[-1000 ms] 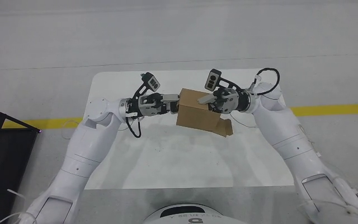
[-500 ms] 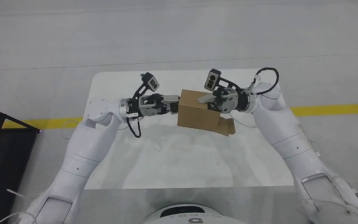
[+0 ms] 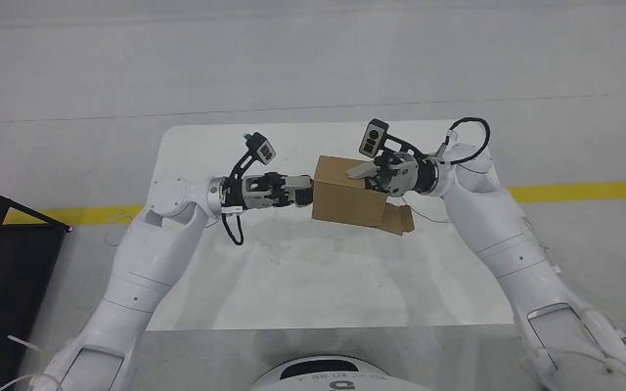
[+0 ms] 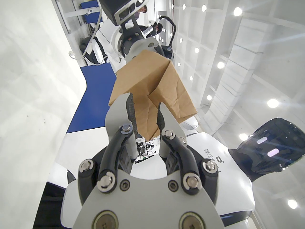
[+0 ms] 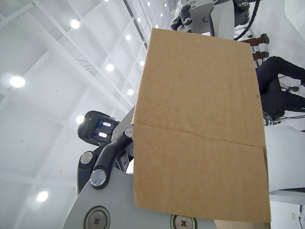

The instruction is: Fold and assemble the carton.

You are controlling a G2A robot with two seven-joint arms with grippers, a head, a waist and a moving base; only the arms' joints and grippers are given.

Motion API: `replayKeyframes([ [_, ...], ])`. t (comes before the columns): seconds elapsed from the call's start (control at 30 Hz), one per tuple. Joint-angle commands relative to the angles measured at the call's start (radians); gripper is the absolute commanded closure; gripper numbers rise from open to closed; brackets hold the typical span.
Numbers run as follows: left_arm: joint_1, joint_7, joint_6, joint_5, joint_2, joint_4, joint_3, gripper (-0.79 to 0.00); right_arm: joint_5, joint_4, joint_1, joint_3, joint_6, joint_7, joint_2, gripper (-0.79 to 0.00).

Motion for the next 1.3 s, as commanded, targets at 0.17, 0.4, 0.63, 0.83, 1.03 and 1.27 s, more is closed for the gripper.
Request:
replayKeyframes([
  [0.17, 0.015, -0.022, 0.018, -0.027, 0.007, -0.003, -0.025, -0.289, 0.0, -0.003, -0.004, 0.006, 0.0, 0.0, 0.001, 0.0],
  [0.4, 0.029, -0.038, 0.051, -0.005, 0.014, -0.006, -0.033, -0.785, -0.003, -0.008, -0.008, 0.011, 0.0, -0.002, 0.002, 0.0],
  [0.63, 0.037, -0.012, 0.092, 0.0, 0.011, -0.018, -0.003, -0.785, -0.001, -0.011, -0.011, 0.015, 0.001, -0.008, 0.003, 0.0],
  [0.83, 0.025, 0.027, 0.121, -0.006, 0.003, -0.015, 0.037, -0.785, -0.003, -0.016, -0.015, 0.019, 0.001, -0.019, 0.003, 0.0],
  [1.03, 0.01, 0.037, 0.132, -0.003, -0.003, -0.005, 0.066, -0.785, -0.003, -0.018, -0.017, 0.022, -0.001, -0.018, 0.004, 0.0],
  [1.27, -0.004, 0.034, 0.132, 0.0, -0.007, 0.013, 0.083, -0.785, -0.004, -0.018, -0.017, 0.022, 0.002, -0.017, 0.003, 0.0],
])
